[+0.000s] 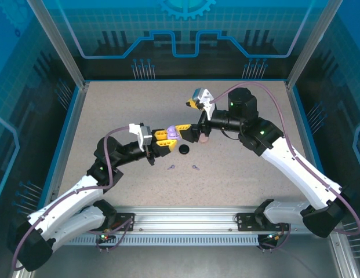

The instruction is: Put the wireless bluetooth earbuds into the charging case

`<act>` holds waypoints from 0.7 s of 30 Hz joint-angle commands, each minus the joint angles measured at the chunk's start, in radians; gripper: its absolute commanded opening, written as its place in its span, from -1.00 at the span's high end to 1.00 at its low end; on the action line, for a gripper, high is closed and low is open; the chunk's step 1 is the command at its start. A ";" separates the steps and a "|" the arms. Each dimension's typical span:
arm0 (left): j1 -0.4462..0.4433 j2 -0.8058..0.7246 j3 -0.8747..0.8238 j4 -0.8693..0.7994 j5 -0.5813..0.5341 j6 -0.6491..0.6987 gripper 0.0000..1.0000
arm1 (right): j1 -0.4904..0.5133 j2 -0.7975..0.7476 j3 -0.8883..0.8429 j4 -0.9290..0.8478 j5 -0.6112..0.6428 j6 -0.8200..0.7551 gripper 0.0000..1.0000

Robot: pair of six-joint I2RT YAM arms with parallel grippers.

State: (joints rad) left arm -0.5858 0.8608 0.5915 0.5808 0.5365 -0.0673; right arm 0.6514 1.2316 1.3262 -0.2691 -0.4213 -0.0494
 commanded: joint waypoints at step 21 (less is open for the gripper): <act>-0.010 -0.023 -0.116 0.205 0.017 0.238 1.00 | -0.058 -0.234 -0.218 -0.178 0.318 0.223 -0.97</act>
State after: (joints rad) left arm -0.5865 0.8562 0.4915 0.6880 0.5392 0.0853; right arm 0.6083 0.9825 1.1603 -0.3523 -0.2478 0.0727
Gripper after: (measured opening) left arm 0.208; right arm 0.984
